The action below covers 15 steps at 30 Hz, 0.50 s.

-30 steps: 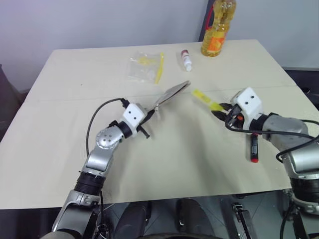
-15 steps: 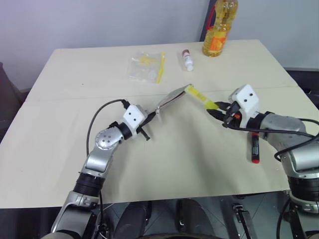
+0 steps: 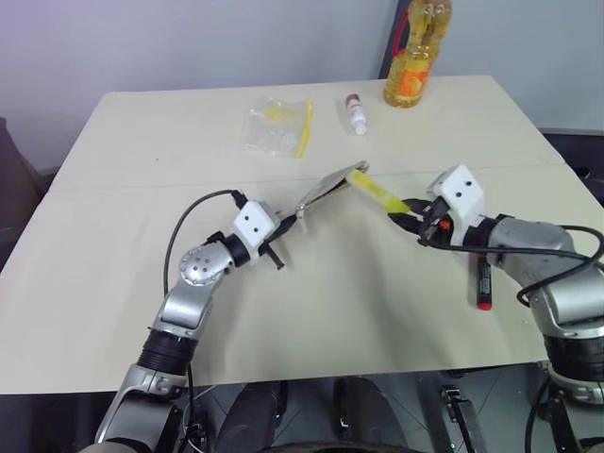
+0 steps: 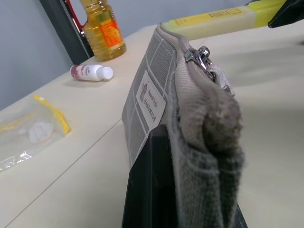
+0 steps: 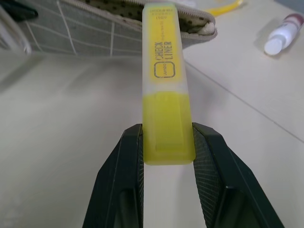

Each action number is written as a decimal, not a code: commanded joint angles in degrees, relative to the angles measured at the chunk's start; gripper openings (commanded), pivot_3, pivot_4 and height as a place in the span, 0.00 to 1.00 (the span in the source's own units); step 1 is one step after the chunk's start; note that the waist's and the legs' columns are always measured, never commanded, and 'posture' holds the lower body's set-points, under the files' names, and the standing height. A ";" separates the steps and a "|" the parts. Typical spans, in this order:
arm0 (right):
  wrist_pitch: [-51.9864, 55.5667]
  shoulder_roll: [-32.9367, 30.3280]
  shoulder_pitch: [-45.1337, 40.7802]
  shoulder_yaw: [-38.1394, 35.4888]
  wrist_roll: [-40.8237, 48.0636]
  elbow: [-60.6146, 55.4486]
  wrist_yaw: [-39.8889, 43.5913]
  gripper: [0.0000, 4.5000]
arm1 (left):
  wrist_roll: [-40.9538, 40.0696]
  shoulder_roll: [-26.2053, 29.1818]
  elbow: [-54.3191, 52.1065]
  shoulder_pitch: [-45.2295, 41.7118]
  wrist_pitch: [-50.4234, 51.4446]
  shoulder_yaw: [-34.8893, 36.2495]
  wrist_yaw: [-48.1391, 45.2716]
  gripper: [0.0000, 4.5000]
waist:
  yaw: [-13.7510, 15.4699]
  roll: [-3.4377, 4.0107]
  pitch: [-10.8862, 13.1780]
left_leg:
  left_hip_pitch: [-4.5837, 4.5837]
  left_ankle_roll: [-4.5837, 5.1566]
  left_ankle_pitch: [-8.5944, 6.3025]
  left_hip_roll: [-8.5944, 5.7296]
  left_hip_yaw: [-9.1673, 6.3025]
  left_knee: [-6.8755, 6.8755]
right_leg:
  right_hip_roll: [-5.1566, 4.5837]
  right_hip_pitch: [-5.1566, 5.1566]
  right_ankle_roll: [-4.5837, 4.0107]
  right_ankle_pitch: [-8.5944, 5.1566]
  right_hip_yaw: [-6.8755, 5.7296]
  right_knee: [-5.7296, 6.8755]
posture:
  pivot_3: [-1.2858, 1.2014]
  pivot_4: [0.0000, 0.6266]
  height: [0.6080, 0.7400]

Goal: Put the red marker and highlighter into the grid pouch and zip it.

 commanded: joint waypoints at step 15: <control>-12.42 -14.88 0.52 9.76 -7.79 -8.41 15.78 0.19 | -0.65 8.33 -3.82 -0.98 -7.75 -5.42 -13.81 0.00 | -0.06 0.00 0.00 | -0.08 0.01 -0.02 0.01 0.00 0.00 | -0.03 -0.05 -0.19 -0.11 0.00 -0.09 | 0.52 0.24 1.00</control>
